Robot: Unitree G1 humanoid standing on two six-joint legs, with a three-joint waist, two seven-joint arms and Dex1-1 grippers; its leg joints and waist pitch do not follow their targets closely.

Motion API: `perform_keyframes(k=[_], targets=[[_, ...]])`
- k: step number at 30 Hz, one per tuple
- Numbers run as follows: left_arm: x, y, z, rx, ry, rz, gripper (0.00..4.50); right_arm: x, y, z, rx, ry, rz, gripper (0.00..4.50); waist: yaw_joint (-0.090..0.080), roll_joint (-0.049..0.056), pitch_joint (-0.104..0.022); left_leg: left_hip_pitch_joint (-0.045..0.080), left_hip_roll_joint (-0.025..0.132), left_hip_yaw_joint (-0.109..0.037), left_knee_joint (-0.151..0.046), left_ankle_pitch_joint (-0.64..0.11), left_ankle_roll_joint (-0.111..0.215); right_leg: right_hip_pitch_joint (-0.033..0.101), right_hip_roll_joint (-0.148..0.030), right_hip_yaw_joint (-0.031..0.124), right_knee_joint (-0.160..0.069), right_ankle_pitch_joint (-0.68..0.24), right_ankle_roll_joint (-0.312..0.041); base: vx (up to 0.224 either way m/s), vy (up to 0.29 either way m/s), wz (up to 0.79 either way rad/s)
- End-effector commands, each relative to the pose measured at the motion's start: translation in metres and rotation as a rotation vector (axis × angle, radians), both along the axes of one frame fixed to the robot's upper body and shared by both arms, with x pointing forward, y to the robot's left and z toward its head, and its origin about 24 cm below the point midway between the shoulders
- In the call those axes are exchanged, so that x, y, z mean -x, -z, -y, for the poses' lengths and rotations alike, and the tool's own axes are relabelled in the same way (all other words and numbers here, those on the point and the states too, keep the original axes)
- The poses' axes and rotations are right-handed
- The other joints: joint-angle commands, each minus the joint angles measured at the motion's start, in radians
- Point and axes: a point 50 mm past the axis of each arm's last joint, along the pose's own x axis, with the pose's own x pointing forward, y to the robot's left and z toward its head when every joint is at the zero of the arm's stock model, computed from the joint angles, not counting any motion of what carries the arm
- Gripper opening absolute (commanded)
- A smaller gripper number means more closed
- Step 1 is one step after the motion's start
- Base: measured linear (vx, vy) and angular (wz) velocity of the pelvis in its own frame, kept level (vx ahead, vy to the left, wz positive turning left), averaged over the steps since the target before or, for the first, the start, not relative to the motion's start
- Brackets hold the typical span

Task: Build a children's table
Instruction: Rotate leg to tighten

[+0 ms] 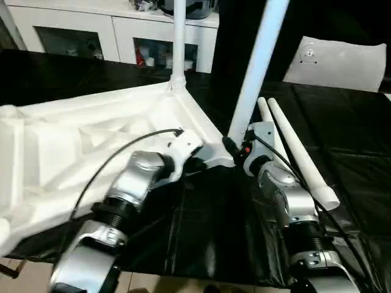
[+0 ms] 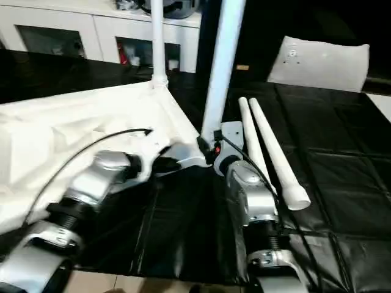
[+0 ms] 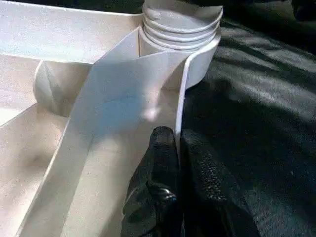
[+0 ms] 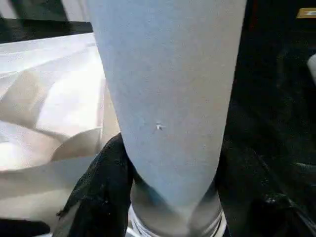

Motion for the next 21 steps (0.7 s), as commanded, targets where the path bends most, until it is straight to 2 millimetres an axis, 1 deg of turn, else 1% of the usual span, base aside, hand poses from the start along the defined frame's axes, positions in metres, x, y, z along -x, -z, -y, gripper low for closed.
perform_keyframes(k=[1,2,3,5,6,7,8,9,10,11,12,13,15,16,17,18,19,20,21], targets=[[-0.004,-0.019,0.025,0.105,-0.056,0.095,0.00,0.020,0.011,-0.059,-0.086,-0.228,-0.064,2.57,0.000,0.000,-0.055,-0.010,0.066,-0.021,-0.069,-0.062,0.098,0.056,-0.106,0.072,-0.078,-0.344,-0.112,0.000,0.000,0.00],[-0.004,-0.018,0.025,0.096,-0.055,0.096,0.00,0.020,0.011,-0.058,-0.086,-0.220,-0.061,2.71,0.000,0.001,-0.055,-0.009,0.066,-0.022,-0.070,-0.062,0.102,0.056,-0.106,0.072,-0.077,-0.337,-0.117,0.000,0.000,0.00],[-0.002,-0.015,0.021,0.072,-0.031,0.088,0.00,0.020,0.011,-0.052,-0.088,-0.211,-0.049,2.71,0.000,0.004,-0.056,-0.010,0.066,-0.022,-0.069,-0.060,0.105,0.057,-0.106,0.072,-0.076,-0.327,-0.119,0.000,0.000,0.00],[0.000,-0.013,0.017,0.058,-0.011,0.081,0.00,0.019,0.010,-0.046,-0.090,-0.200,-0.041,2.92,-0.002,0.003,-0.055,-0.011,0.067,-0.022,-0.070,-0.064,0.107,0.057,-0.107,0.072,-0.077,-0.326,-0.118,0.000,0.000,0.00],[0.001,-0.011,0.013,0.042,0.019,0.082,0.00,0.019,0.009,-0.037,-0.081,-0.196,-0.021,3.05,-0.003,0.002,-0.055,-0.012,0.069,-0.024,-0.071,-0.070,0.107,0.059,-0.108,0.072,-0.075,-0.327,-0.121,0.000,0.000,0.00],[0.004,-0.009,0.008,0.026,0.056,0.088,0.00,0.019,0.008,-0.031,-0.069,-0.208,0.003,3.15,-0.004,0.003,-0.054,-0.012,0.068,-0.024,-0.071,-0.074,0.110,0.059,-0.108,0.072,-0.078,-0.332,-0.120,0.000,0.000,0.00],[0.006,-0.007,0.004,0.010,0.087,0.082,0.00,0.020,0.006,-0.025,-0.061,-0.242,0.022,3.15,-0.005,0.001,-0.054,-0.013,0.068,-0.024,-0.071,-0.077,0.113,0.060,-0.108,0.072,-0.078,-0.338,-0.118,0.000,0.000,0.00],[0.007,-0.006,0.001,0.002,0.099,0.076,0.00,0.021,0.005,-0.022,-0.059,-0.262,0.029,3.26,-0.007,0.001,-0.054,-0.015,0.067,-0.024,-0.071,-0.075,0.118,0.062,-0.107,0.073,-0.077,-0.335,-0.116,0.000,0.000,0.00],[0.008,-0.005,-0.002,-0.001,0.121,0.078,0.00,0.022,0.004,-0.019,-0.050,-0.286,0.041,3.37,-0.008,0.002,-0.054,-0.014,0.068,-0.023,-0.071,-0.072,0.119,0.061,-0.107,0.073,-0.077,-0.332,-0.118,0.000,0.000,0.00],[0.009,-0.005,-0.004,0.001,0.143,0.077,0.00,0.023,0.003,-0.015,-0.040,-0.314,0.054,3.58,-0.008,-0.002,-0.054,-0.015,0.067,-0.023,-0.069,-0.066,0.125,0.062,-0.106,0.073,-0.077,-0.327,-0.118,0.000,0.000,0.00],[0.010,-0.004,-0.009,-0.003,0.171,0.068,0.00,0.024,0.002,-0.009,-0.019,-0.361,0.062,3.58,-0.009,-0.002,-0.054,-0.016,0.065,-0.021,-0.069,-0.067,0.129,0.062,-0.106,0.073,-0.077,-0.333,-0.118,0.000,0.000,0.00],[0.011,-0.004,-0.013,-0.006,0.206,0.069,0.00,0.026,0.001,-0.003,0.004,-0.399,0.066,3.69,-0.007,-0.002,-0.053,-0.014,0.064,-0.022,-0.069,-0.069,0.132,0.062,-0.106,0.072,-0.080,-0.344,-0.115,0.000,0.000,0.00],[0.014,-0.003,-0.022,-0.020,0.259,0.054,0.00,0.028,0.000,0.008,0.032,-0.479,0.064,3.77,-0.008,-0.001,-0.050,-0.015,0.065,-0.021,-0.069,-0.077,0.136,0.060,-0.106,0.072,-0.082,-0.368,-0.111,0.000,0.000,0.00],[0.016,-0.003,-0.024,-0.023,0.296,0.057,0.00,0.028,-0.002,0.011,0.036,-0.504,0.067,4.00,-0.008,-0.001,-0.051,-0.014,0.065,-0.022,-0.069,-0.077,0.134,0.060,-0.106,0.071,-0.083,-0.376,-0.109,0.000,0.000,0.00],[0.017,-0.003,-0.025,-0.022,0.310,0.054,0.00,0.028,-0.003,0.012,0.038,-0.512,0.067,4.08,-0.008,-0.001,-0.051,-0.013,0.067,-0.021,-0.069,-0.081,0.132,0.058,-0.106,0.072,-0.082,-0.383,-0.109,0.000,0.000,0.00],[0.020,-0.002,-0.031,-0.038,0.379,0.043,0.00,0.029,-0.006,0.018,0.049,-0.577,0.068,4.14,-0.006,-0.002,-0.052,-0.010,0.070,-0.022,-0.069,-0.077,0.128,0.057,-0.105,0.072,-0.081,-0.373,-0.115,0.000,0.000,0.00],[0.021,-0.002,-0.033,-0.044,0.396,0.041,0.00,0.029,-0.007,0.019,0.051,-0.598,0.068,4.22,-0.005,-0.001,-0.052,-0.011,0.070,-0.023,-0.069,-0.075,0.131,0.058,-0.106,0.072,-0.079,-0.365,-0.118,0.000,0.000,0.00],[0.023,-0.001,-0.037,-0.059,0.441,0.035,0.00,0.031,-0.009,0.023,0.058,-0.651,0.063,4.32,-0.004,0.001,-0.053,-0.010,0.073,-0.023,-0.069,-0.068,0.132,0.057,-0.106,0.073,-0.075,-0.339,-0.131,0.000,0.000,0.00],[0.024,-0.001,-0.041,-0.073,0.469,0.022,0.00,0.032,-0.010,0.025,0.057,-0.688,0.059,4.32,-0.004,0.000,-0.053,-0.009,0.075,-0.022,-0.069,-0.064,0.134,0.057,-0.105,0.074,-0.071,-0.310,-0.144,0.000,0.000,0.00]])
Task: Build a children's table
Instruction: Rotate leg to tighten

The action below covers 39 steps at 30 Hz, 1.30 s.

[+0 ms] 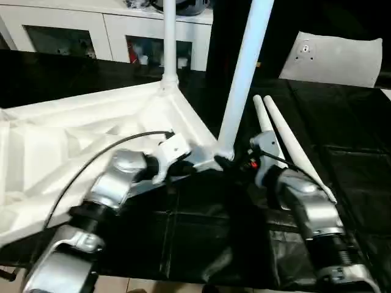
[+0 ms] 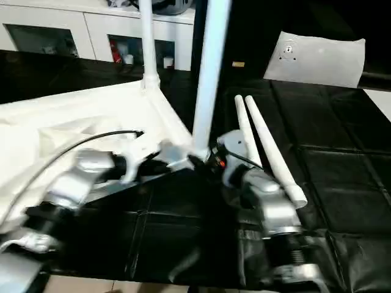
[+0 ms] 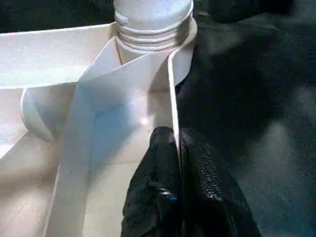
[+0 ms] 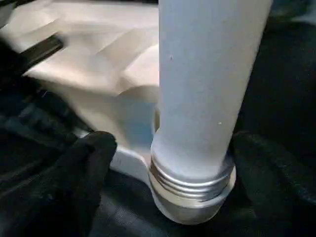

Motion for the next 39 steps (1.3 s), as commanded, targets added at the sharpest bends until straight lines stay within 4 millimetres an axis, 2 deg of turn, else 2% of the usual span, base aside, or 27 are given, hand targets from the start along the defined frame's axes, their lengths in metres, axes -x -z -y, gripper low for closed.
perform_keyframes(k=[1,5,6,10,11,13,15,21,22,24,26,27,31,35,37,38,39], targets=[[0.011,0.007,0.005,-0.026,0.173,-0.052,0.00,0.003,-0.009,-0.006,-0.014,-0.149,0.002,4.32,0.001,0.004,-0.056,-0.007,0.072,-0.023,-0.064,-0.064,0.136,0.060,-0.107,0.074,-0.071,-0.305,-0.146,0.000,0.000,0.00],[0.013,0.003,-0.007,-0.046,0.270,-0.098,0.00,0.004,-0.013,0.001,-0.006,-0.290,-0.014,4.32,0.009,0.003,-0.054,-0.003,0.075,-0.020,-0.065,-0.075,0.123,0.059,-0.111,0.076,-0.072,-0.326,-0.158,0.000,0.000,0.00],[0.013,0.003,-0.009,-0.046,0.283,-0.103,0.00,0.004,-0.013,0.002,-0.005,-0.306,-0.015,4.07,0.013,0.001,-0.054,-0.003,0.075,-0.021,-0.065,-0.072,0.119,0.060,-0.112,0.076,-0.069,-0.321,-0.163,0.000,0.000,0.00],[0.013,-0.001,-0.015,-0.075,0.352,-0.111,0.00,0.003,-0.017,0.003,-0.015,-0.386,-0.035,3.93,0.020,-0.002,-0.054,-0.004,0.077,-0.019,-0.065,-0.065,0.113,0.061,-0.114,0.077,-0.065,-0.313,-0.168,0.000,0.000,0.00],[0.013,-0.002,-0.015,-0.086,0.375,-0.117,0.00,0.004,-0.017,0.002,-0.024,-0.424,-0.055,3.80,0.023,-0.007,-0.054,-0.004,0.077,-0.018,-0.064,-0.059,0.110,0.062,-0.113,0.077,-0.065,-0.313,-0.164,0.000,0.000,0.00],[0.013,-0.002,-0.016,-0.091,0.392,-0.123,0.00,0.005,-0.017,0.002,-0.026,-0.447,-0.064,3.51,0.030,-0.005,-0.055,-0.005,0.076,-0.017,-0.063,-0.049,0.113,0.062,-0.112,0.076,-0.063,-0.312,-0.160,0.000,0.000,0.00],[0.014,-0.002,-0.017,-0.098,0.429,-0.134,0.00,0.006,-0.017,0.001,-0.025,-0.494,-0.082,3.46,0.032,-0.006,-0.055,-0.005,0.078,-0.017,-0.063,-0.042,0.110,0.062,-0.113,0.075,-0.061,-0.300,-0.162,0.000,0.000,0.00],[0.013,-0.004,-0.018,-0.118,0.471,-0.141,0.00,0.006,-0.016,0.002,-0.005,-0.554,-0.082,2.83,0.038,-0.006,-0.056,-0.006,0.079,-0.016,-0.062,-0.042,0.101,0.063,-0.114,0.075,-0.060,-0.305,-0.158,0.000,0.000,0.00],[0.012,-0.004,-0.019,-0.124,0.475,-0.140,0.00,0.006,-0.016,0.002,-0.004,-0.559,-0.083,2.83,0.039,-0.004,-0.057,-0.005,0.078,-0.016,-0.062,-0.043,0.099,0.063,-0.115,0.074,-0.060,-0.307,-0.159,0.000,0.000,0.00],[0.011,-0.003,-0.020,-0.130,0.477,-0.137,0.00,0.006,-0.015,0.002,-0.007,-0.566,-0.090,2.68,0.041,-0.006,-0.057,-0.006,0.077,-0.016,-0.061,-0.044,0.097,0.063,-0.114,0.074,-0.061,-0.318,-0.154,0.000,0.000,0.00],[0.010,-0.003,-0.020,-0.134,0.474,-0.135,0.00,0.007,-0.015,0.001,-0.011,-0.575,-0.094,2.50,0.045,-0.002,-0.058,-0.003,0.080,-0.017,-0.062,-0.044,0.093,0.062,-0.114,0.074,-0.062,-0.322,-0.152,0.000,0.000,0.00],[0.010,-0.003,-0.020,-0.136,0.473,-0.136,0.00,0.007,-0.015,0.001,-0.014,-0.578,-0.096,2.41,0.047,-0.004,-0.059,-0.004,0.080,-0.016,-0.062,-0.039,0.091,0.063,-0.114,0.074,-0.059,-0.307,-0.153,0.000,0.000,0.00],[0.009,-0.003,-0.022,-0.141,0.468,-0.133,0.00,0.011,-0.013,0.000,-0.018,-0.604,-0.105,2.15,0.053,-0.001,-0.061,-0.004,0.079,-0.016,-0.061,-0.033,0.088,0.064,-0.113,0.074,-0.058,-0.292,-0.158,0.000,0.000,0.00],[0.001,-0.002,-0.020,-0.140,0.353,-0.096,0.00,0.014,-0.009,-0.007,-0.029,-0.570,-0.089,2.08,0.055,0.000,-0.063,-0.003,0.081,-0.016,-0.061,-0.035,0.080,0.064,-0.114,0.074,-0.058,-0.284,-0.159,0.000,0.000,0.00],[-0.006,-0.002,-0.018,-0.138,0.246,-0.085,0.00,0.015,-0.005,-0.013,-0.017,-0.509,-0.098,2.05,0.054,0.000,-0.060,0.000,0.082,-0.017,-0.064,-0.054,0.067,0.062,-0.115,0.075,-0.062,-0.311,-0.153,0.000,0.000,0.00],[-0.009,-0.003,-0.016,-0.123,0.204,-0.078,0.00,0.014,-0.003,-0.016,-0.002,-0.474,-0.094,2.05,0.053,0.000,-0.057,0.005,0.080,-0.018,-0.066,-0.079,0.056,0.059,-0.116,0.074,-0.069,-0.359,-0.145,0.000,0.000,0.00],[-0.012,-0.005,-0.013,-0.099,0.158,-0.065,0.00,0.014,-0.001,-0.021,0.006,-0.441,-0.063,2.04,0.049,-0.003,-0.055,0.004,0.074,-0.018,-0.066,-0.099,0.042,0.061,-0.117,0.071,-0.079,-0.428,-0.121,0.000,0.000,0.00]])
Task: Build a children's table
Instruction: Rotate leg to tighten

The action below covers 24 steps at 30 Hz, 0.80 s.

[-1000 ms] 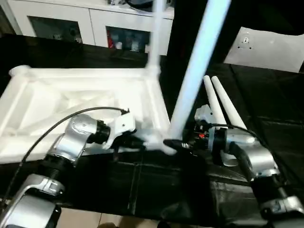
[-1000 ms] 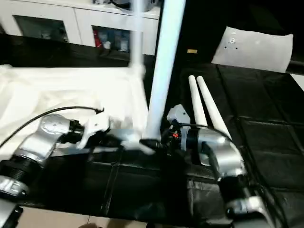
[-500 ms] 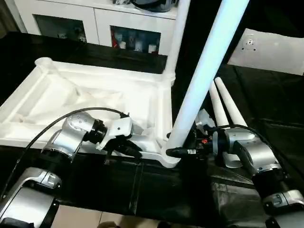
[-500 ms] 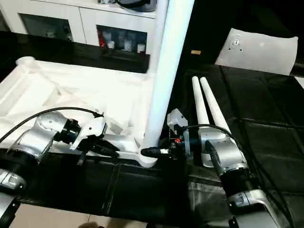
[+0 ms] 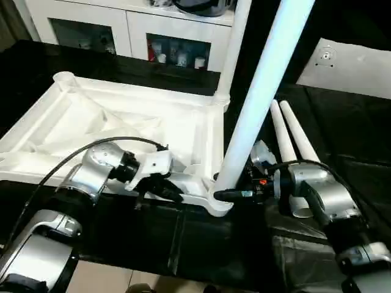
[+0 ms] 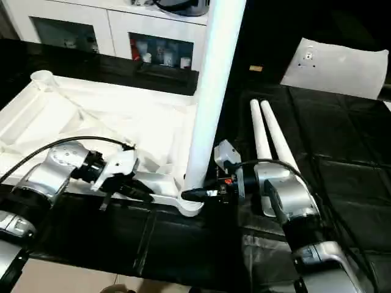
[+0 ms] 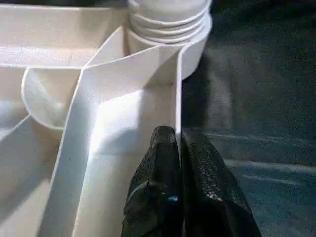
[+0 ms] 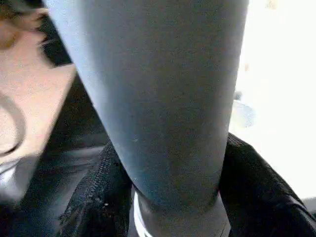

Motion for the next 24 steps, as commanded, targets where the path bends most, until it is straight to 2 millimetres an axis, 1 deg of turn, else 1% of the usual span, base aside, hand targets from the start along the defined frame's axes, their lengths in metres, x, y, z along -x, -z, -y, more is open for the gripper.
perform_keyframes(k=[1,2,3,5,6,7,8,9,11,12,13,14,15,16,17,18,19,20,21,22,24], targets=[[-0.011,0.000,0.009,0.010,-0.157,0.057,0.00,0.006,0.009,-0.020,0.005,0.024,-0.014,2.03,-0.005,0.005,-0.058,0.001,0.070,-0.019,-0.068,-0.103,0.047,0.057,-0.118,0.071,-0.087,-0.464,-0.104,0.000,0.000,0.00],[-0.012,-0.002,0.014,0.044,-0.206,0.057,0.00,0.006,0.013,-0.025,0.007,0.086,-0.029,2.03,-0.008,0.005,-0.055,0.002,0.068,-0.021,-0.070,-0.114,0.042,0.054,-0.116,0.069,-0.095,-0.520,-0.081,0.000,0.000,0.00],[-0.014,-0.002,0.018,0.069,-0.245,0.056,0.00,0.005,0.015,-0.030,0.005,0.133,-0.030,2.03,-0.011,0.006,-0.051,0.007,0.067,-0.022,-0.071,-0.140,0.037,0.049,-0.115,0.064,-0.106,-0.579,-0.057,0.000,0.000,0.00],[-0.015,-0.002,0.030,0.117,-0.308,0.056,0.00,0.004,0.018,-0.044,-0.037,0.220,-0.057,1.99,-0.022,0.006,-0.050,0.005,0.067,-0.028,-0.072,-0.170,0.026,0.052,-0.116,0.058,-0.114,-0.629,-0.033,0.000,0.000,0.00],[-0.017,-0.003,0.040,0.147,-0.353,0.065,0.00,0.002,0.018,-0.055,-0.054,0.283,-0.055,1.97,-0.033,0.003,-0.051,0.007,0.069,-0.029,-0.072,-0.183,0.020,0.048,-0.117,0.056,-0.117,-0.632,-0.031,0.000,0.000,0.00],[-0.017,-0.003,0.040,0.147,-0.353,0.065,0.00,0.002,0.018,-0.055,-0.054,0.283,-0.055,1.97,-0.037,0.006,-0.049,0.008,0.069,-0.031,-0.072,-0.192,0.018,0.046,-0.117,0.053,-0.118,-0.634,-0.034,0.000,0.000,0.00],[-0.017,-0.003,0.048,0.168,-0.391,0.069,0.00,0.000,0.018,-0.063,-0.063,0.335,-0.062,1.96,-0.042,0.006,-0.052,0.006,0.067,-0.033,-0.072,-0.196,0.027,0.053,-0.119,0.050,-0.121,-0.626,-0.031,0.000,0.000,0.00],[-0.018,-0.003,0.056,0.183,-0.427,0.071,0.00,-0.002,0.019,-0.070,-0.065,0.385,-0.080,1.96,-0.046,0.008,-0.051,0.005,0.071,-0.033,-0.075,-0.193,0.034,0.052,-0.119,0.052,-0.119,-0.593,-0.042,0.000,0.000,0.00],[-0.020,-0.005,0.073,0.228,-0.518,0.082,0.00,-0.007,0.018,-0.086,-0.064,0.506,-0.130,1.96,-0.055,0.012,-0.048,0.007,0.076,-0.034,-0.078,-0.208,0.028,0.047,-0.117,0.052,-0.116,-0.572,-0.059,0.000,0.000,0.00],[-0.022,-0.007,0.084,0.260,-0.584,0.093,0.00,-0.009,0.017,-0.097,-0.064,0.570,-0.157,1.95,-0.062,0.012,-0.049,0.014,0.072,-0.036,-0.076,-0.238,0.023,0.046,-0.117,0.050,-0.119,-0.580,-0.061,0.000,0.000,0.00],[-0.023,-0.007,0.088,0.270,-0.603,0.098,0.00,-0.009,0.017,-0.100,-0.061,0.593,-0.165,1.95,-0.066,0.011,-0.047,0.012,0.072,-0.034,-0.076,-0.239,0.025,0.044,-0.117,0.052,-0.122,-0.583,-0.061,0.000,0.000,0.00],[-0.023,-0.009,0.092,0.281,-0.630,0.109,0.00,-0.010,0.017,-0.103,-0.056,0.613,-0.170,1.95,-0.065,0.012,-0.047,0.014,0.067,-0.034,-0.075,-0.239,0.032,0.046,-0.118,0.049,-0.126,-0.596,-0.053,0.000,0.000,0.00],[-0.024,-0.010,0.095,0.294,-0.655,0.118,0.00,-0.011,0.017,-0.106,-0.048,0.643,-0.171,1.95,-0.064,0.013,-0.049,0.013,0.066,-0.033,-0.075,-0.227,0.044,0.048,-0.119,0.051,-0.126,-0.584,-0.050,0.000,0.000,0.00],[-0.024,-0.010,0.096,0.295,-0.659,0.120,0.00,-0.011,0.017,-0.107,-0.048,0.653,-0.173,1.95,-0.064,0.013,-0.048,0.010,0.066,-0.032,-0.076,-0.217,0.049,0.049,-0.119,0.054,-0.124,-0.571,-0.050,0.000,0.000,0.00],[-0.023,-0.010,0.100,0.296,-0.679,0.129,0.00,-0.013,0.017,-0.109,-0.050,0.701,-0.189,1.95,-0.062,0.014,-0.050,0.012,0.068,-0.031,-0.077,-0.206,0.055,0.046,-0.118,0.057,-0.122,-0.547,-0.054,0.000,0.000,0.00],[-0.022,-0.010,0.100,0.296,-0.688,0.134,0.00,-0.013,0.017,-0.110,-0.061,0.713,-0.193,1.95,-0.063,0.017,-0.050,0.006,0.068,-0.031,-0.080,-0.190,0.059,0.049,-0.118,0.060,-0.116,-0.520,-0.062,0.000,0.000,0.00],[-0.022,-0.010,0.100,0.291,-0.690,0.138,0.00,-0.014,0.016,-0.110,-0.067,0.726,-0.189,1.95,-0.063,0.016,-0.052,0.005,0.069,-0.031,-0.080,-0.183,0.061,0.051,-0.118,0.061,-0.114,-0.507,-0.064,0.000,0.000,0.00],[-0.021,-0.009,0.099,0.285,-0.689,0.140,0.00,-0.014,0.016,-0.110,-0.074,0.734,-0.184,2.30,-0.060,0.015,-0.054,0.006,0.068,-0.029,-0.079,-0.166,0.066,0.051,-0.118,0.063,-0.111,-0.483,-0.069,0.000,0.000,0.00],[-0.019,-0.007,0.097,0.272,-0.688,0.138,0.00,-0.015,0.014,-0.109,-0.083,0.746,-0.180,2.64,-0.059,0.017,-0.055,0.004,0.069,-0.027,-0.080,-0.145,0.073,0.053,-0.118,0.065,-0.106,-0.448,-0.078,0.000,0.000,0.00],[-0.019,-0.006,0.097,0.268,-0.685,0.138,0.00,-0.015,0.014,-0.109,-0.086,0.751,-0.182,2.64,-0.058,0.018,-0.056,0.003,0.072,-0.028,-0.081,-0.138,0.073,0.054,-0.118,0.066,-0.102,-0.428,-0.085,0.000,0.000,0.00],[-0.018,-0.003,0.092,0.246,-0.685,0.139,0.00,-0.016,0.012,-0.105,-0.091,0.781,-0.168,2.74,-0.059,0.017,-0.056,0.000,0.071,-0.026,-0.080,-0.121,0.080,0.055,-0.118,0.069,-0.097,-0.393,-0.103,0.000,0.000,0.00]])
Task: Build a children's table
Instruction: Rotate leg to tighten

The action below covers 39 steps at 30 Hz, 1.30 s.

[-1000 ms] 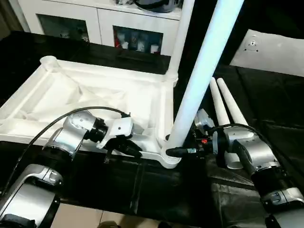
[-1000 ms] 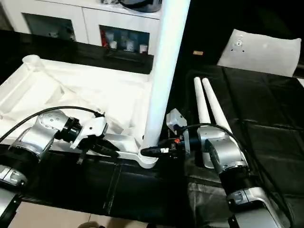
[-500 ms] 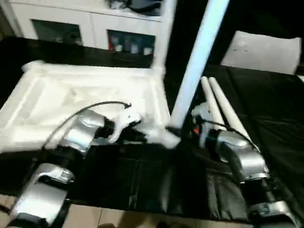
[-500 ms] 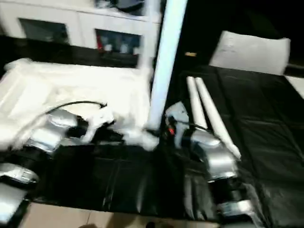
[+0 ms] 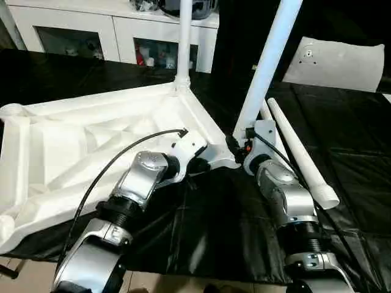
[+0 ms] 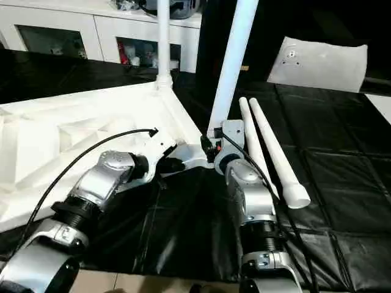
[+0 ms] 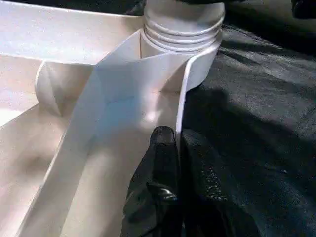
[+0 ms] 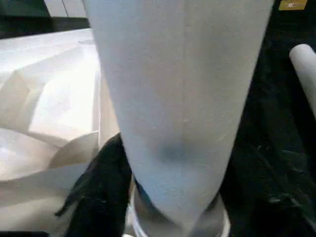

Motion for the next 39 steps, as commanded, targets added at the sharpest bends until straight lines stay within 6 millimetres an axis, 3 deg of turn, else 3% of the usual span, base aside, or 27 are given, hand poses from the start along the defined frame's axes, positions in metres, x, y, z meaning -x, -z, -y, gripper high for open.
perform_keyframes(k=[1,4,7,9,12,16,17,20,24,26,28,30,31,32,33,37,39], targets=[[-0.007,-0.017,0.020,0.083,-0.089,0.102,0.00,0.020,0.007,-0.068,-0.110,-0.267,-0.063,2.88,-0.001,0.002,-0.053,-0.006,0.073,-0.025,-0.075,-0.119,0.075,0.042,-0.114,0.076,-0.076,-0.392,-0.106,0.000,0.000,0.00],[-0.007,-0.016,0.017,0.077,-0.087,0.106,0.00,0.019,0.006,-0.062,-0.092,-0.247,-0.039,3.13,0.002,0.002,-0.058,-0.010,0.070,-0.023,-0.073,-0.078,0.085,0.046,-0.112,0.078,-0.067,-0.345,-0.115,0.000,0.000,0.00],[-0.009,-0.017,0.009,0.065,-0.073,0.146,0.00,0.018,0.000,-0.043,-0.064,-0.192,0.036,3.57,0.000,-0.001,-0.064,-0.016,0.070,-0.025,-0.070,-0.043,0.097,0.052,-0.111,0.079,-0.057,-0.282,-0.119,0.000,0.000,0.00],[-0.011,-0.017,0.005,0.061,-0.073,0.160,0.00,0.021,-0.006,-0.028,-0.078,-0.182,0.085,3.68,-0.003,-0.004,-0.072,-0.025,0.066,-0.023,-0.061,0.013,0.133,0.055,-0.108,0.080,-0.041,-0.179,-0.145,0.000,0.000,0.00],[-0.012,-0.017,0.002,0.074,-0.078,0.166,0.00,0.031,-0.013,-0.012,-0.064,-0.218,0.138,4.01,0.005,-0.005,-0.073,-0.025,0.067,-0.021,-0.056,0.047,0.177,0.054,-0.107,0.079,-0.036,-0.132,-0.154,0.000,0.000,0.00],[-0.016,-0.023,0.004,0.162,-0.095,0.197,0.00,0.046,-0.017,0.008,-0.036,-0.216,0.188,4.34,0.013,-0.003,-0.077,-0.021,0.074,-0.023,-0.053,0.075,0.188,0.051,-0.107,0.078,-0.030,-0.111,-0.159,0.000,0.000,0.00],[-0.017,-0.025,0.005,0.184,-0.095,0.208,0.00,0.048,-0.019,0.011,-0.055,-0.213,0.195,4.45,0.016,-0.001,-0.076,-0.021,0.075,-0.022,-0.052,0.056,0.185,0.051,-0.108,0.077,-0.035,-0.131,-0.160,0.000,0.000,0.00],[-0.017,-0.033,0.007,0.264,-0.102,0.216,0.55,0.052,-0.021,0.016,-0.065,-0.175,0.206,4.50,0.015,-0.002,-0.077,-0.026,0.076,-0.023,-0.052,0.012,0.158,0.051,-0.112,0.076,-0.041,-0.180,-0.167,0.000,0.000,0.00],[-0.017,-0.043,0.000,0.334,-0.123,0.250,0.84,0.052,-0.020,0.023,-0.059,-0.092,0.189,4.50,0.013,-0.002,-0.068,-0.025,0.071,-0.020,-0.057,-0.061,0.111,0.044,-0.107,0.073,-0.060,-0.321,-0.122,0.000,0.000,0.00],[-0.018,-0.045,-0.009,0.354,-0.161,0.257,0.97,0.053,-0.017,0.024,-0.048,-0.077,0.168,4.50,0.013,0.000,-0.068,-0.025,0.069,-0.021,-0.058,-0.074,0.096,0.045,-0.105,0.072,-0.062,-0.345,-0.105,0.000,0.000,0.00],[-0.019,-0.048,-0.025,0.328,-0.220,0.288,0.97,0.055,-0.012,0.022,-0.016,-0.094,0.144,4.50,0.013,0.004,-0.068,-0.023,0.069,-0.021,-0.058,-0.082,0.088,0.043,-0.102,0.071,-0.065,-0.353,-0.089,0.000,0.000,0.00],[-0.020,-0.051,-0.049,0.275,-0.300,0.326,1.30,0.058,-0.006,0.016,0.024,-0.144,0.106,4.50,0.007,0.007,-0.070,-0.027,0.069,-0.023,-0.058,-0.077,0.081,0.045,-0.098,0.071,-0.060,-0.321,-0.085,0.000,0.000,0.00],[-0.020,-0.055,-0.076,0.198,-0.387,0.359,1.30,0.061,0.000,0.010,0.066,-0.190,0.072,4.50,0.008,0.010,-0.070,-0.025,0.069,-0.023,-0.058,-0.079,0.080,0.044,-0.098,0.071,-0.059,-0.318,-0.085,0.000,0.000,0.00],[-0.020,-0.056,-0.085,0.173,-0.415,0.369,1.30,0.062,0.002,0.008,0.079,-0.202,0.062,4.50,0.004,0.012,-0.072,-0.032,0.069,-0.025,-0.059,-0.063,0.078,0.051,-0.096,0.071,-0.052,-0.280,-0.091,0.000,0.000,0.00],[-0.019,-0.057,-0.090,0.159,-0.432,0.374,1.30,0.062,0.003,0.007,0.087,-0.209,0.056,4.50,0.003,0.015,-0.074,-0.026,0.070,-0.025,-0.057,-0.054,0.075,0.047,-0.096,0.072,-0.047,-0.255,-0.096,0.000,0.000,0.00],[-0.003,-0.072,-0.177,-0.125,-0.666,0.424,0.97,0.062,0.015,-0.004,0.121,-0.231,-0.013,4.50,0.000,0.018,-0.071,-0.029,0.073,-0.026,-0.059,-0.036,0.070,0.047,-0.094,0.074,-0.036,-0.208,-0.126,0.000,0.000,0.00],[0.001,-0.074,-0.189,-0.163,-0.694,0.424,0.82,0.062,0.016,-0.005,0.129,-0.230,-0.021,4.50,0.001,0.020,-0.070,-0.017,0.076,-0.024,-0.059,-0.043,0.057,0.040,-0.096,0.077,-0.036,-0.206,-0.140,0.000,0.000,0.00]])
